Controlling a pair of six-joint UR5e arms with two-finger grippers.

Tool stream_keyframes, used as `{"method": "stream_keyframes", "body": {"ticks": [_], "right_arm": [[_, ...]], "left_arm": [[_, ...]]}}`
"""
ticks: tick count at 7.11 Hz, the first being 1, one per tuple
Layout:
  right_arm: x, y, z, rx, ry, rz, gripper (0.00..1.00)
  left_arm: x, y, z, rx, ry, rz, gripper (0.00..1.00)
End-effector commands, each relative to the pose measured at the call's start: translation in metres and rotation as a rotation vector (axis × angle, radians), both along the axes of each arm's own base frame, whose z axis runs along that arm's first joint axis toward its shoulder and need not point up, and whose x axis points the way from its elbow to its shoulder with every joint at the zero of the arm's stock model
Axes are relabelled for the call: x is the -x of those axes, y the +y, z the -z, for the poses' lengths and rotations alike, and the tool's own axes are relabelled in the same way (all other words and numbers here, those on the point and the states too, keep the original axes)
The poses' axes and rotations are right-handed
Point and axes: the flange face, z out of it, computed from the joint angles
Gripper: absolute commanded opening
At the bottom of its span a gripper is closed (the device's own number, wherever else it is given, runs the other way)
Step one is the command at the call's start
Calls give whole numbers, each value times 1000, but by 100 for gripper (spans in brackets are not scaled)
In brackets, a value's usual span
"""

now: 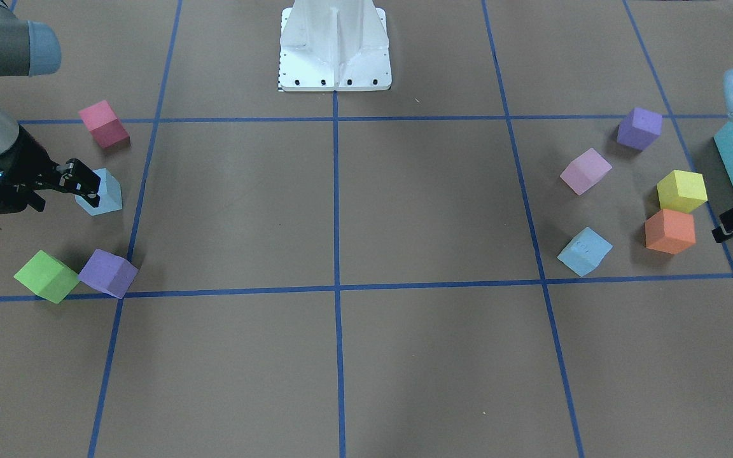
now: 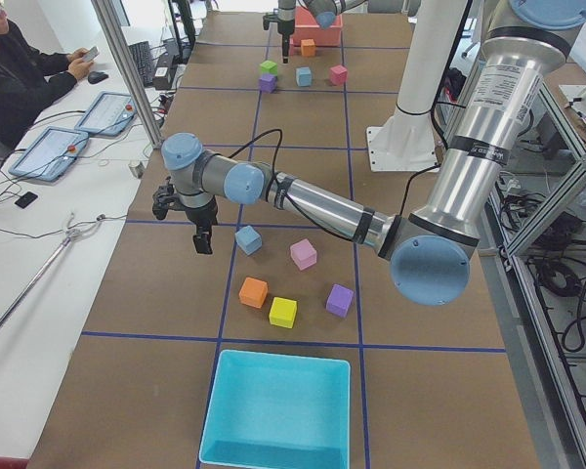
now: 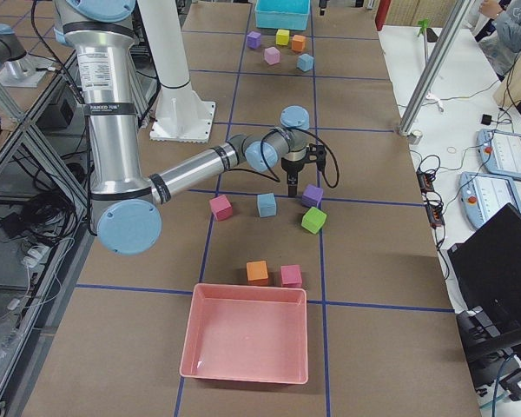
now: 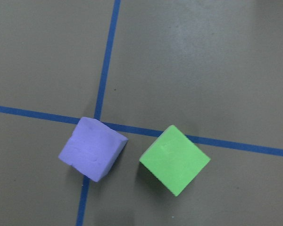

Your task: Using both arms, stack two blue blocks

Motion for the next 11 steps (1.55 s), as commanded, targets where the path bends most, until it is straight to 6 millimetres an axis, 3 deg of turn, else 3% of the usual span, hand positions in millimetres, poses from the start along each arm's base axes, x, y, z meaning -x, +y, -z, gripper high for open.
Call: {"method": "stream_keyframes", "body": {"ticks": [1,2,4,7,11], "right_arm": [[13,26,-23,-60,16,25,100],[19,40,-35,-92,8,42,100],[28,46,-37,-95,12,52,100],[23,57,-53,-95,23,59,100],[49,67,-51,-104,42,63,99]], "left_arm": [[-18,3,12,31,8,24,100],[-26,4,16,55,9,39,100],[-33,5,16,73,9,45,100],[-38,6,18,76,10,43,100],[-37,6,17,76,10,42,100]]}}
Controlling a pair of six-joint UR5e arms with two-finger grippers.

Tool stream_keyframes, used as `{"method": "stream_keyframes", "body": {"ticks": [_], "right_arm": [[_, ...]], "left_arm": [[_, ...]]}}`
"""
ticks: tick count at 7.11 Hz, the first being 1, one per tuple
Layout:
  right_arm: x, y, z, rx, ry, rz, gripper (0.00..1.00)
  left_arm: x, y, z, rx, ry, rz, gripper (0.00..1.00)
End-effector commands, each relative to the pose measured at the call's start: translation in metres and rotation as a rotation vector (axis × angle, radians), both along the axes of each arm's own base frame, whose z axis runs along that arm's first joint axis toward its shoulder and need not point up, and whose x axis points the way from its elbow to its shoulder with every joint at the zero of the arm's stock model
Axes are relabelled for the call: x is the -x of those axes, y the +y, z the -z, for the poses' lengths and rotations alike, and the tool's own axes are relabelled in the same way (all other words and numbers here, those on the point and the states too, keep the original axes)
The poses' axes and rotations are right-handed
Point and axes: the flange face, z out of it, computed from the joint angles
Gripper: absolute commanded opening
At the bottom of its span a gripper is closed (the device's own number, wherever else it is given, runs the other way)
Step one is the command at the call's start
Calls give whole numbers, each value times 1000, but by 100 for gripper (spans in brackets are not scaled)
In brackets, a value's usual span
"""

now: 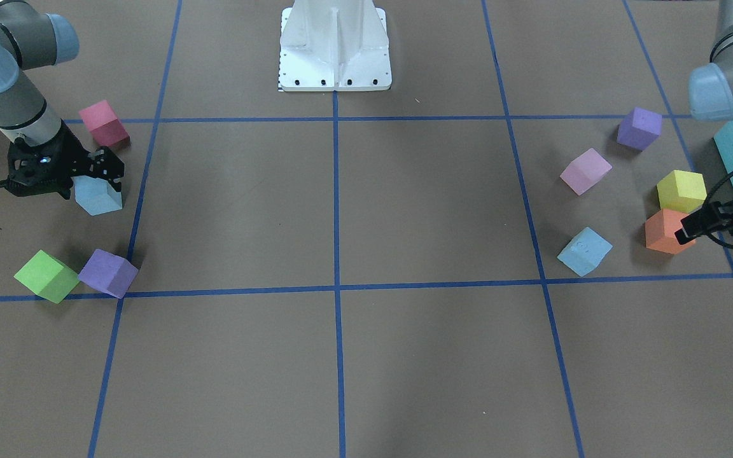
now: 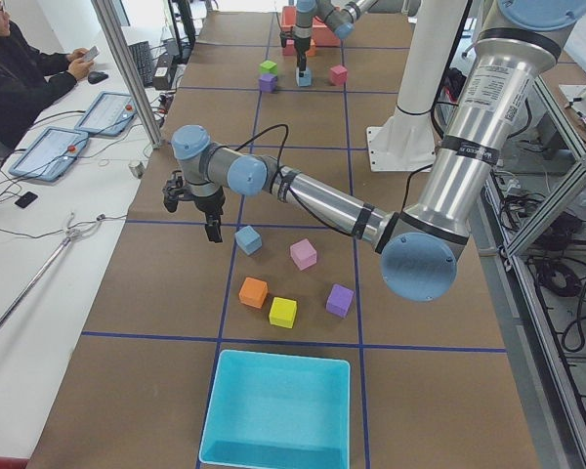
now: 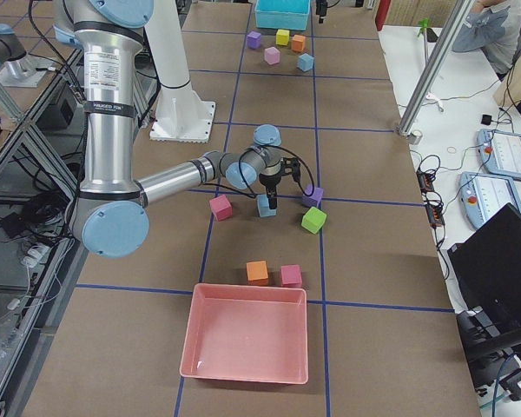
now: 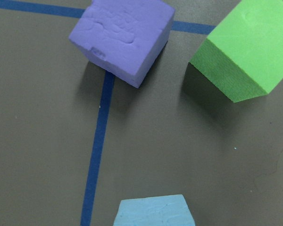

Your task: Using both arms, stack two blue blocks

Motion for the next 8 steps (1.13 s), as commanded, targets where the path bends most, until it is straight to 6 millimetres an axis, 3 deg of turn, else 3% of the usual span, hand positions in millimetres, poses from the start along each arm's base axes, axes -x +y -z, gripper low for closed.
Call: {"method": "stream_keyframes", "body": {"ticks": [1,5,8], "right_arm": [[7,2,-3,-3,6,4,98],[11,1,-17,-21,0,13,83],[10,0,-14,-29,-6,14,62]], "left_arm": [[-3,1,0,1,0,-4,100],[-12,1,-2,-7,-28,-11,100],[-53,-1,16,51,-18,16,100]]}}
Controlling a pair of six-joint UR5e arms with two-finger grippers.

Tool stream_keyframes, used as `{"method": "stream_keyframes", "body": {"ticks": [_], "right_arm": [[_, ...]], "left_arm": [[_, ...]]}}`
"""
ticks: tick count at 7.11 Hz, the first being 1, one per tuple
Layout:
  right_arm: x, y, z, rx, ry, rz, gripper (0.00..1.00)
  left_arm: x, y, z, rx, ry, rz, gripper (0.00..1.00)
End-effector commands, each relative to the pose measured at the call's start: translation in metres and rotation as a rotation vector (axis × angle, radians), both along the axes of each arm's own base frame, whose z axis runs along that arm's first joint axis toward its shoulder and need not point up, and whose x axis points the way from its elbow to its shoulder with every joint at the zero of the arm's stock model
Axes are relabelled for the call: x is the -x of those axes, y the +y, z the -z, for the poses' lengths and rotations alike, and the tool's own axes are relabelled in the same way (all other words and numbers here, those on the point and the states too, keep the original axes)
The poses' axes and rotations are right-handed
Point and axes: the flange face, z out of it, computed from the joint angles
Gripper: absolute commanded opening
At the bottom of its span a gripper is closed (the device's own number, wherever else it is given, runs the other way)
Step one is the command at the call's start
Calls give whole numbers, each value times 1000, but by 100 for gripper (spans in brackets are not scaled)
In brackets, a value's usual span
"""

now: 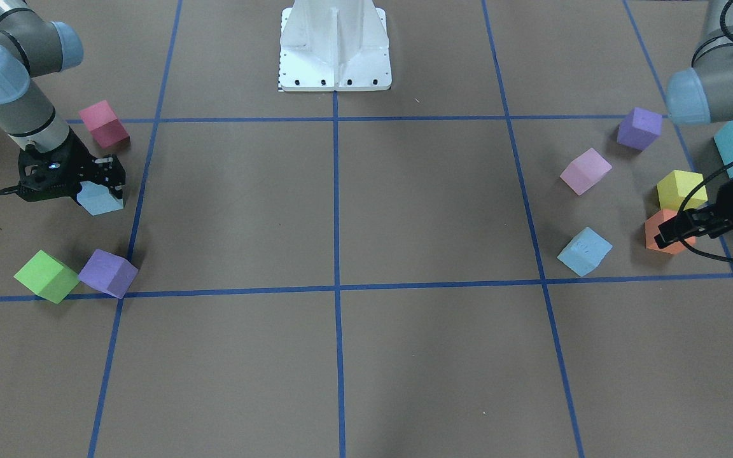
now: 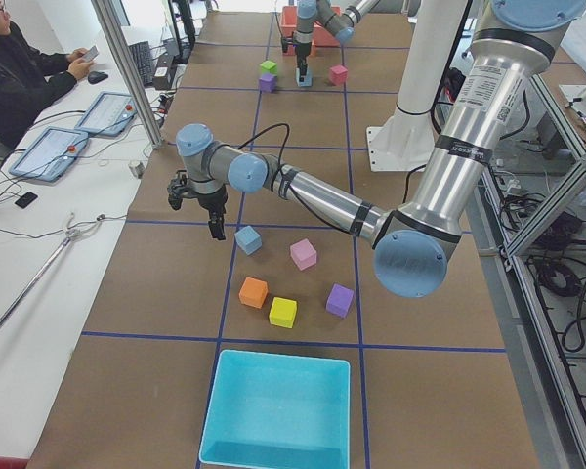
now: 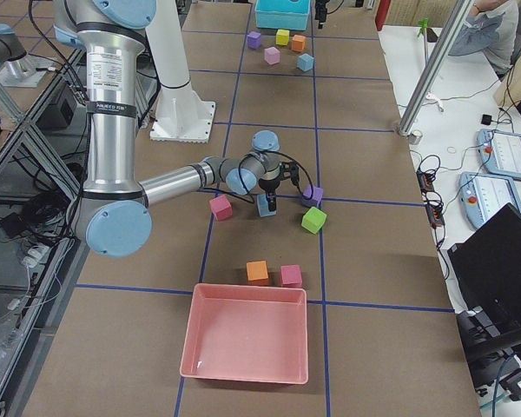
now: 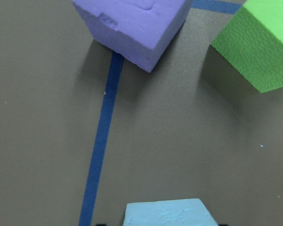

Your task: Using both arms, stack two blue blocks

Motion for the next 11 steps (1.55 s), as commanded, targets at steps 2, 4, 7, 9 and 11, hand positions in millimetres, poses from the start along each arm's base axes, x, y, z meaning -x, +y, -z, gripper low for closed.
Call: {"method": "stream_keyframes", "body": {"ticks": [2,4,7,9,11], "right_arm": [[1,0,7,-10,-10,3,51],[1,-1,4,-9,-5,4,51],[3,1,5,-10,-6,9,51],[7,-1,17,-19,-28,16,50],[-5,-7,32,2,-74,22,50]], "left_arm": [[-37,-2,-4,24,21,23,100],[-55,-4,-13,33,43,55,99],[-61,-3,-14,29,13,76,99],[-73,1,-13,62,13,94,99],[-91,1,-26,53,2,126,99]]}}
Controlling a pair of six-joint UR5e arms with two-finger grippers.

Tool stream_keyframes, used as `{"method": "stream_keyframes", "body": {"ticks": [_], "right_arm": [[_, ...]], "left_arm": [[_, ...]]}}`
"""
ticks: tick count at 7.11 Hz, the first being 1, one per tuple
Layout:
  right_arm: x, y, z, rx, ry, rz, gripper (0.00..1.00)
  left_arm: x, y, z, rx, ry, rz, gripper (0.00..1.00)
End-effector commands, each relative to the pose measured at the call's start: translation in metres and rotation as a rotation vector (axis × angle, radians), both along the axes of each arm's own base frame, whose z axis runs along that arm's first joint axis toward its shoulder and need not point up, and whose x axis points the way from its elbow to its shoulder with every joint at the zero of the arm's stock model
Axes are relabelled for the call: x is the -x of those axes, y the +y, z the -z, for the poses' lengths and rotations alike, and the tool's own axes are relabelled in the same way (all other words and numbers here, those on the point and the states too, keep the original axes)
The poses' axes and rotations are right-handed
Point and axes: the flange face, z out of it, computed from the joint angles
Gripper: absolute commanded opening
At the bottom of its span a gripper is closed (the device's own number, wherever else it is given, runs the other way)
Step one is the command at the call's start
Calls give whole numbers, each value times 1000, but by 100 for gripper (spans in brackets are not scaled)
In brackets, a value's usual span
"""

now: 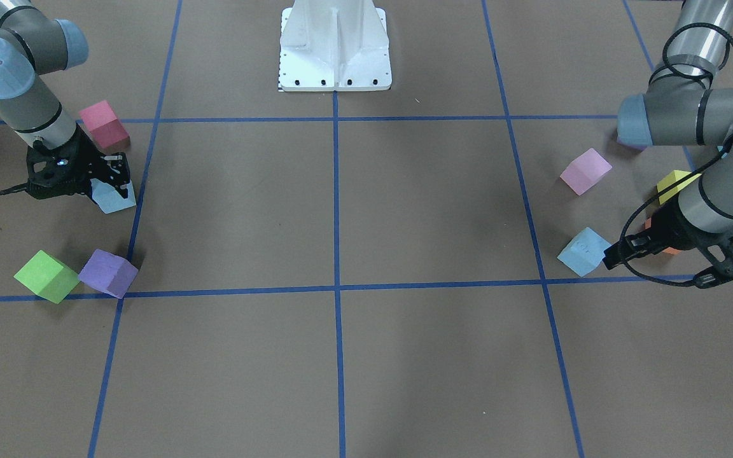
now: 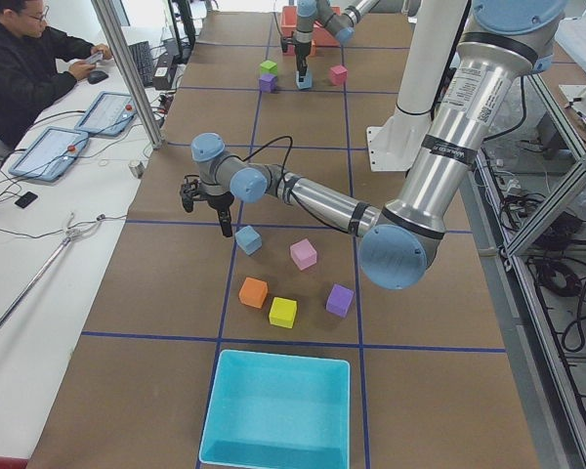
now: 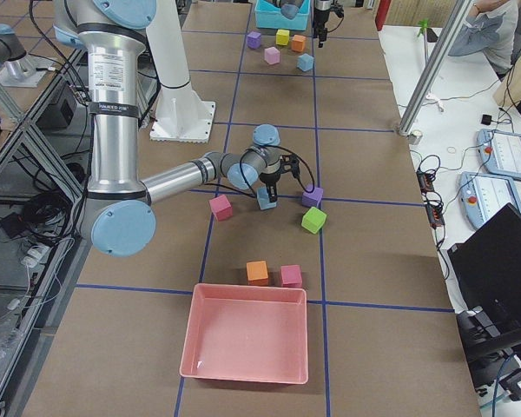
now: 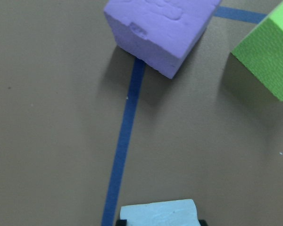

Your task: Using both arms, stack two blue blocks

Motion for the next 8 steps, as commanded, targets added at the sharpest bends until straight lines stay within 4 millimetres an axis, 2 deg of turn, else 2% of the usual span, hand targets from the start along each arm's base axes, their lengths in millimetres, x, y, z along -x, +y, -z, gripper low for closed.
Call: {"method": "stream_keyframes", "body": {"ticks": [1,2,5,6,8], "right_arm": [[-19,-15,19,32,-61,-2,50],[-17,-22,35,45,-64,-3,50],[3,-49,147,76,-26,-30,51],[16,-54,175,76,-15,-29,51],[71,-34,216,74,4,-45,51]], "left_arm": [[-11,3,-21,-2,1,21,99],[-10,6,-26,16,0,34,99],[-21,15,-30,95,1,91,99],[-19,20,-37,117,2,112,99],[-42,32,-41,125,28,140,99]]}}
